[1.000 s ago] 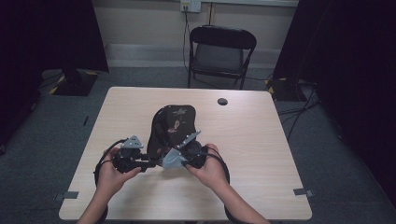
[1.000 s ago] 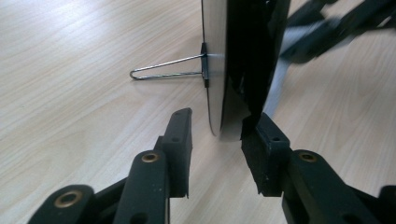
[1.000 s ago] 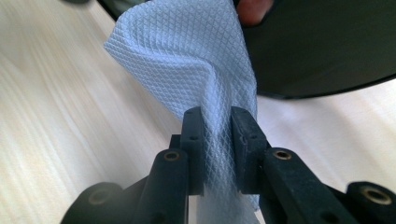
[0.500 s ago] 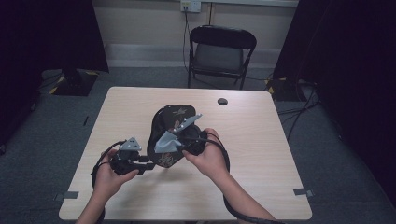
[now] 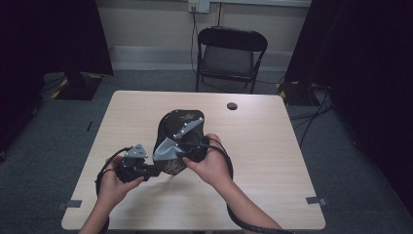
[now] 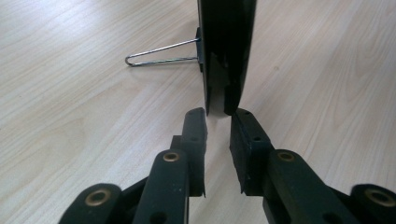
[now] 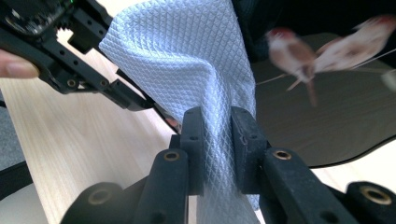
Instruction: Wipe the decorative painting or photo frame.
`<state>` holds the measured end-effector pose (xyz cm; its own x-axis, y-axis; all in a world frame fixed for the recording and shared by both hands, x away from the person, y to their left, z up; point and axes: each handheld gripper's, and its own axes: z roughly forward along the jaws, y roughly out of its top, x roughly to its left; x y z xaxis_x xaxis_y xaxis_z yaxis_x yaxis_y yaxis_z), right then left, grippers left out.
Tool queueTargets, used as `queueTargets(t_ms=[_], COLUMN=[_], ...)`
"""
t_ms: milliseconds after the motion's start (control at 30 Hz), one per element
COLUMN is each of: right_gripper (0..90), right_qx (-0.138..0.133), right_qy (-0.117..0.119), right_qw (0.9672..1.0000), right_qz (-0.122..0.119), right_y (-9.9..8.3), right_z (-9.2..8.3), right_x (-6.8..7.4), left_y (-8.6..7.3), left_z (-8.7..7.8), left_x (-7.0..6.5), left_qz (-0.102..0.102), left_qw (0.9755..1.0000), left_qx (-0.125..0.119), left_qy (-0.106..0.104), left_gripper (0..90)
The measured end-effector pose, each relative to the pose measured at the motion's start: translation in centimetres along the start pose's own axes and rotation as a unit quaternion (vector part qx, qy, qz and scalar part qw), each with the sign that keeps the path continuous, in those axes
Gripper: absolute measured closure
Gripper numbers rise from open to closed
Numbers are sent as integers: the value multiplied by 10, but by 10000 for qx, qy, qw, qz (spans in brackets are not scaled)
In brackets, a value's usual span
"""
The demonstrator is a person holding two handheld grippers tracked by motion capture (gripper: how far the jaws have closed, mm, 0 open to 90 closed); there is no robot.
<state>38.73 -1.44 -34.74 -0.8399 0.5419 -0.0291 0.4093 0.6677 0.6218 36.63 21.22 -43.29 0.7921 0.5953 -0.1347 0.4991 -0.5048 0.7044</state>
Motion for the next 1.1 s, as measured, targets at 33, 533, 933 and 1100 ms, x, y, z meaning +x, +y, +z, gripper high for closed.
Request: queueTargets(t_ms=[33,533,933,1100], right_gripper=[773,772,774,773], right_qx=[0,316,901,1028], right_qy=[14,161,216,243], right_qw=[10000,9993,9954,9939], right_qz=[11,152,263,308], right_y=[-1,-27,-65,-76], right_z=[2,38,78,87], right_x=[0,3,2,1], left_y=[0,1,2,1], left_z=[0,1,2,1], left_x=[0,-2,-2,-2], left_qz=[2,92,80,78], left_qw=[10000,10000,10000,10000], left_qx=[0,31,36,36], left_qy=[12,-24,-33,-43], left_gripper=[772,784,785,783])
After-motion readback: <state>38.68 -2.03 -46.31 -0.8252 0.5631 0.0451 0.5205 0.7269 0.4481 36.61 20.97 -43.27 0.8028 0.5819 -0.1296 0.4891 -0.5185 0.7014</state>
